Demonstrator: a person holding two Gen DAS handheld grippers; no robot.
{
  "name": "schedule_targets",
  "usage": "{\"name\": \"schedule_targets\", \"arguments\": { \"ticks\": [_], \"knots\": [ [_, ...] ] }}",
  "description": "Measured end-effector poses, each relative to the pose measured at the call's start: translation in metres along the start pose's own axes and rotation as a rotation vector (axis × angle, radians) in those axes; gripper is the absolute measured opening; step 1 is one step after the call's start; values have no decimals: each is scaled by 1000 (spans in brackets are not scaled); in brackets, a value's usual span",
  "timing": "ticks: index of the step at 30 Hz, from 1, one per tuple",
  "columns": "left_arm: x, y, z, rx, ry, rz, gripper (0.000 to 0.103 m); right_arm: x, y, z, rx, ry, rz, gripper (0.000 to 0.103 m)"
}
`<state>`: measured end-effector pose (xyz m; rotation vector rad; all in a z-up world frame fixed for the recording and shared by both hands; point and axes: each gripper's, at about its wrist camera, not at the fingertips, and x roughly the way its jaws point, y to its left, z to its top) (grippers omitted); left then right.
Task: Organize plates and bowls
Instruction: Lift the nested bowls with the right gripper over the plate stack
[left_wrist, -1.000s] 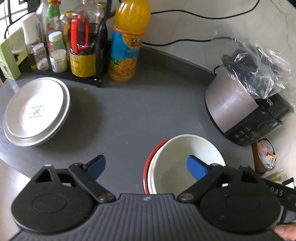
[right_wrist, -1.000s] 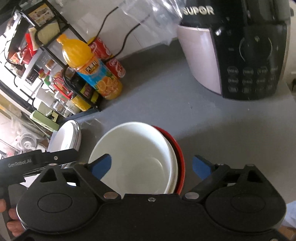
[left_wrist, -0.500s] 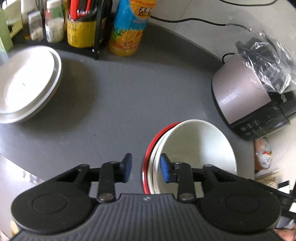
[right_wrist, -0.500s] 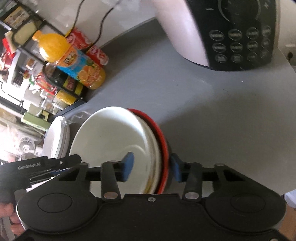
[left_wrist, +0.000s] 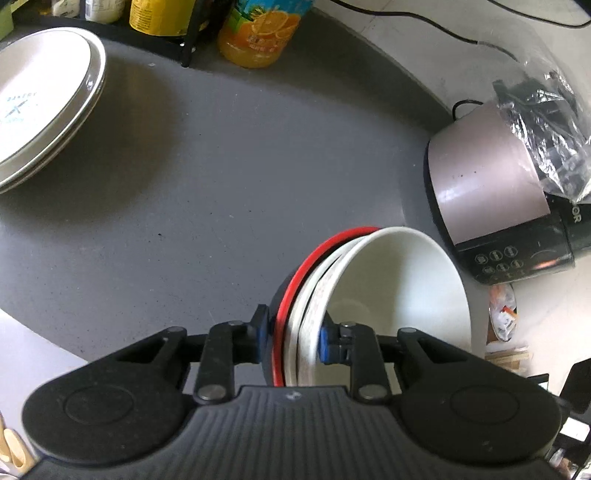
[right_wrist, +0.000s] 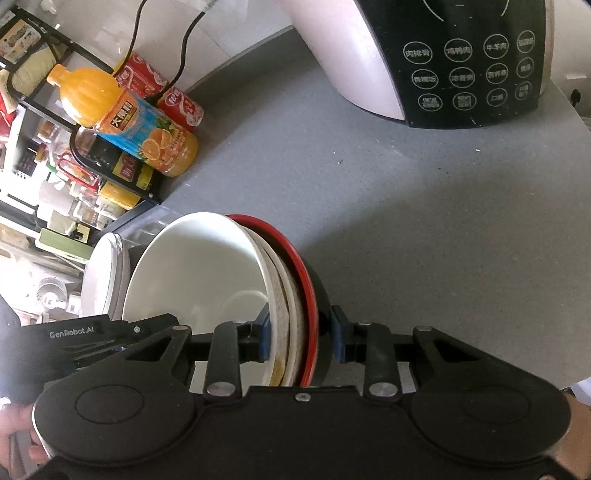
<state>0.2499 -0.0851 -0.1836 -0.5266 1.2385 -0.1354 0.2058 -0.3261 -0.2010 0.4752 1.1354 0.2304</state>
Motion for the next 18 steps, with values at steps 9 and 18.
{"name": "schedule_targets", "arguments": {
  "ticks": [9, 18],
  "knots": [
    [-3, 8, 3, 7, 8, -16, 24, 5, 5, -3, -13, 23, -5, 31],
    [7, 9, 10, -5, 79, -8, 27, 5, 3, -10, 29, 24, 11, 33]
  ]
}}
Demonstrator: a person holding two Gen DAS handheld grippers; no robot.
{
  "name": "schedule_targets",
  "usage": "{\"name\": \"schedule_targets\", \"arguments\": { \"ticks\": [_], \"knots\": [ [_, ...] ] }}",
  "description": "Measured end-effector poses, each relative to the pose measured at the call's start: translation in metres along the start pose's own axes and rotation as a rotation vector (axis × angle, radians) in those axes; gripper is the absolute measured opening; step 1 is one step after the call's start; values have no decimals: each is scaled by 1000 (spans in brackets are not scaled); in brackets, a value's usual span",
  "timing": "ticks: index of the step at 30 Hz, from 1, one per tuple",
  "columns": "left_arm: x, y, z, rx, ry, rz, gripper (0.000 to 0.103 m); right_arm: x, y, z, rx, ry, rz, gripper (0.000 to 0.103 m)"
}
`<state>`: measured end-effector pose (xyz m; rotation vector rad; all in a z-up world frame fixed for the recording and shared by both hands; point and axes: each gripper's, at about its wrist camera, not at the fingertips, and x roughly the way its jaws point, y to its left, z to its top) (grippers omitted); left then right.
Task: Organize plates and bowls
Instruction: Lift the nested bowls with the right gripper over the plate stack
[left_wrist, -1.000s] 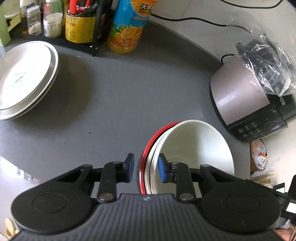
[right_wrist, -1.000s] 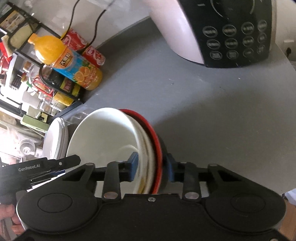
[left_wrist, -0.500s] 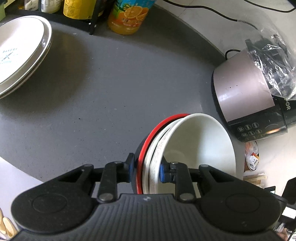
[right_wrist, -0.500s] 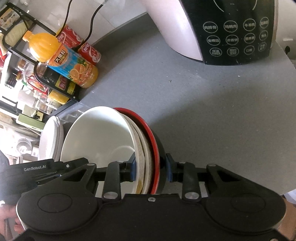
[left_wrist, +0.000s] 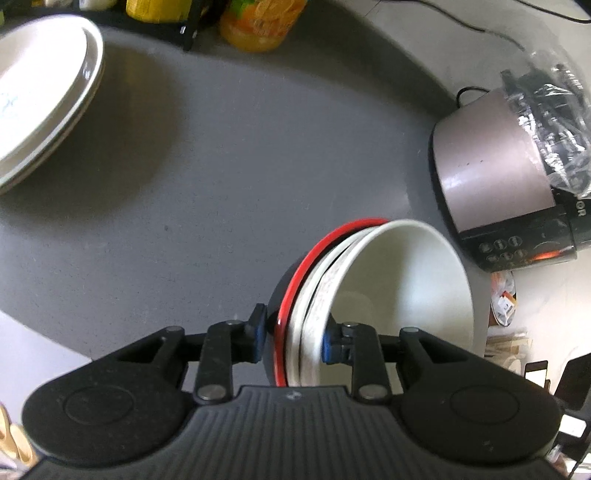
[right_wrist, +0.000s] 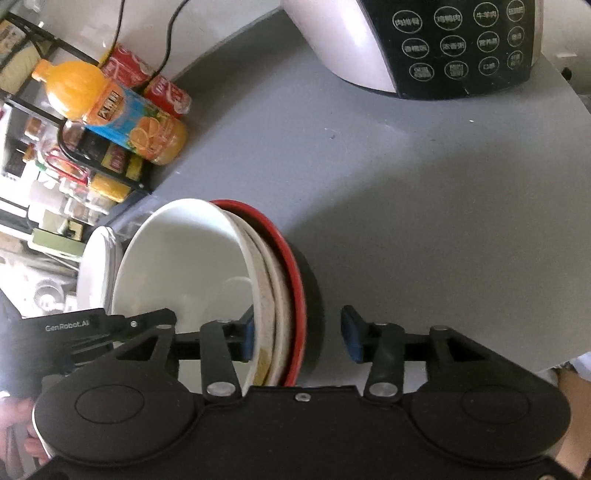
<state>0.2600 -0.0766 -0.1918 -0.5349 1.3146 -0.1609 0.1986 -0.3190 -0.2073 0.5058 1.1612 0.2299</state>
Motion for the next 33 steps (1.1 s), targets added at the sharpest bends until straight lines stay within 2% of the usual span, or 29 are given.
{"name": "schedule_targets", "arguments": {
  "ticks": [3, 9, 16, 33],
  "knots": [
    [-1, -1, -3, 10, -21, 2, 26, -1, 7, -1, -29, -10, -26, 31],
    [-4, 3, -7, 36, -19, 0, 25, -3, 8, -3, -33, -21, -14, 31],
    [-16, 16, -11, 7, -22, 7, 24, -2, 26, -1, -45, -26, 11, 31],
    [-70, 48, 23, -26, -112, 17, 24, 4, 104, 19, -111, -61, 85, 30]
  ]
}}
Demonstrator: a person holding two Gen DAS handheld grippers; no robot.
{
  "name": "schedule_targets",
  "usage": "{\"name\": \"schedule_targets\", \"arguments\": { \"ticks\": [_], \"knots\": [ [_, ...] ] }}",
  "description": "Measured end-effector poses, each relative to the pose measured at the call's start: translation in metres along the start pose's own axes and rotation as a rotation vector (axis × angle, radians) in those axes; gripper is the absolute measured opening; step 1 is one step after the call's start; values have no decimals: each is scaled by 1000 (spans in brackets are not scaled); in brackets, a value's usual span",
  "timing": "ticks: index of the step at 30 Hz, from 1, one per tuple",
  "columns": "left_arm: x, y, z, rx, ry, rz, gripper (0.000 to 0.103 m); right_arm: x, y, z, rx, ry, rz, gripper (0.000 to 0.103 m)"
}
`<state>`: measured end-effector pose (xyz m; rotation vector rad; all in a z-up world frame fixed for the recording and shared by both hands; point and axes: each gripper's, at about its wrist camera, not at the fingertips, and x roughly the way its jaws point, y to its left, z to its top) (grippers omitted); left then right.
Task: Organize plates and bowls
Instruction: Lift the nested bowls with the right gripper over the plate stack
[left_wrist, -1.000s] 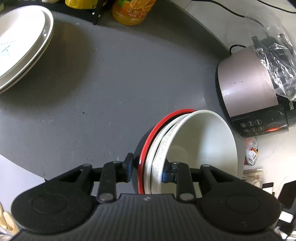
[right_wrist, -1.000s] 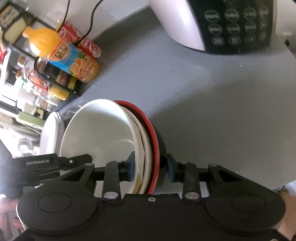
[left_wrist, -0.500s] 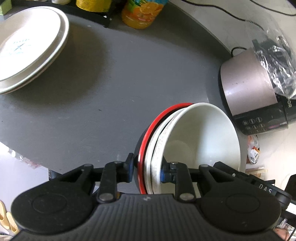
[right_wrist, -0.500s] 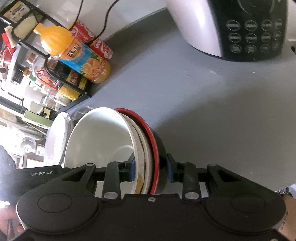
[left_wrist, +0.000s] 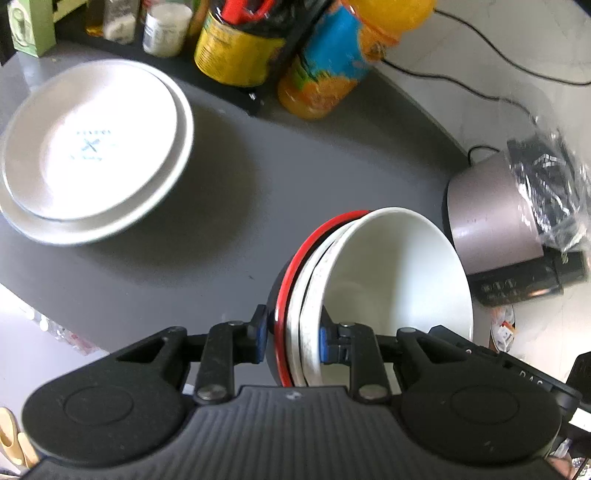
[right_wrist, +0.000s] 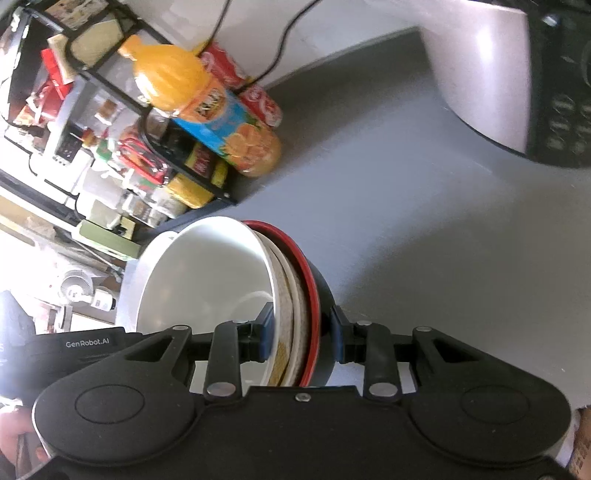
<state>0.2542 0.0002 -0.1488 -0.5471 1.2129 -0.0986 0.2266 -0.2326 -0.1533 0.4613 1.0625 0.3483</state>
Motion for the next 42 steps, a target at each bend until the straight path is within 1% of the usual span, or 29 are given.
{"name": "schedule_targets", "arguments": {
  "ticks": [11, 21, 28, 37, 42],
  "knots": [
    [-39, 33, 29, -22, -55, 2, 24, 12, 52, 13, -51, -18, 36, 29],
    [-63, 67, 47, -55, -85, 5, 24, 26, 96, 18, -91, -13, 54, 29],
    [-78, 89, 59, -63, -122, 14, 24, 42, 124, 20, -116, -1, 63, 29],
    [-89, 126, 74, -86, -134, 26, 24, 72, 158, 20, -133, 24, 69, 29],
    [-87, 147, 85, -81, -119, 39, 24, 91, 173, 21, -128, 31, 62, 29]
  ]
}}
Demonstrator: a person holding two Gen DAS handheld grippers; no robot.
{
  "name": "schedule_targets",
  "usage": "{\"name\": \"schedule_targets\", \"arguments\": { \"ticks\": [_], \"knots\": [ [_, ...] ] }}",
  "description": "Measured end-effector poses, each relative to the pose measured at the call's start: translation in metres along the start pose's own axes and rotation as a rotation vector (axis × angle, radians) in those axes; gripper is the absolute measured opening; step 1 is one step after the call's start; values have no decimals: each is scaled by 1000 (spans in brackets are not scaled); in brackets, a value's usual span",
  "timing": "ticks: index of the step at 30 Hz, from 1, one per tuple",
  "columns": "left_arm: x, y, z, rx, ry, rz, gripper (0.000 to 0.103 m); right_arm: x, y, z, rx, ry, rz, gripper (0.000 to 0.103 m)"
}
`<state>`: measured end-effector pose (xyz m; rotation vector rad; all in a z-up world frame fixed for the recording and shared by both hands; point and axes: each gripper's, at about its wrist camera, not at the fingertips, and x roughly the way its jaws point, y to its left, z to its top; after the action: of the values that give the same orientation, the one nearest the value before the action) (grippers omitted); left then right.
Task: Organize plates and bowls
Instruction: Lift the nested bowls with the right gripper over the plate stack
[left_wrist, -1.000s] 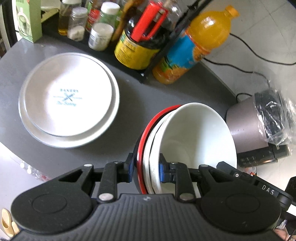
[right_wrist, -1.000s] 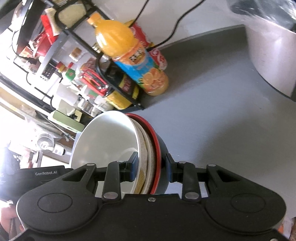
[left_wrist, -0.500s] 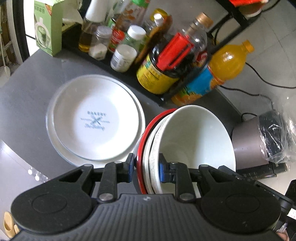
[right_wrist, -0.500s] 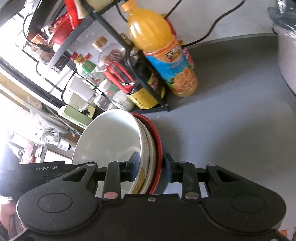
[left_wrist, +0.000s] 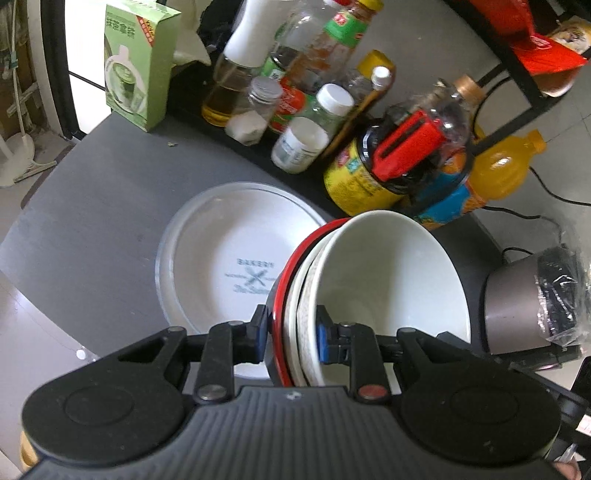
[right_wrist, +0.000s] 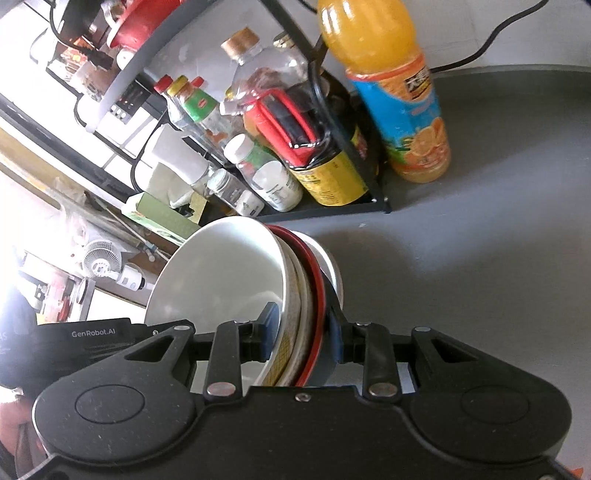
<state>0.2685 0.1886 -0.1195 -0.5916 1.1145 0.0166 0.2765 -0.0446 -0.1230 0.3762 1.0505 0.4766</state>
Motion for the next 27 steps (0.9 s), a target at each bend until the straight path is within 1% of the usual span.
{"name": "schedule_targets", "arguments": {
  "ticks": [15, 27],
  "knots": [
    [20, 43, 39, 19, 35, 16, 24, 48, 25, 6, 37, 10, -25, 29],
    [41, 59, 65, 45, 76, 18, 24, 70, 30, 12, 66, 13, -57, 29]
  ]
}}
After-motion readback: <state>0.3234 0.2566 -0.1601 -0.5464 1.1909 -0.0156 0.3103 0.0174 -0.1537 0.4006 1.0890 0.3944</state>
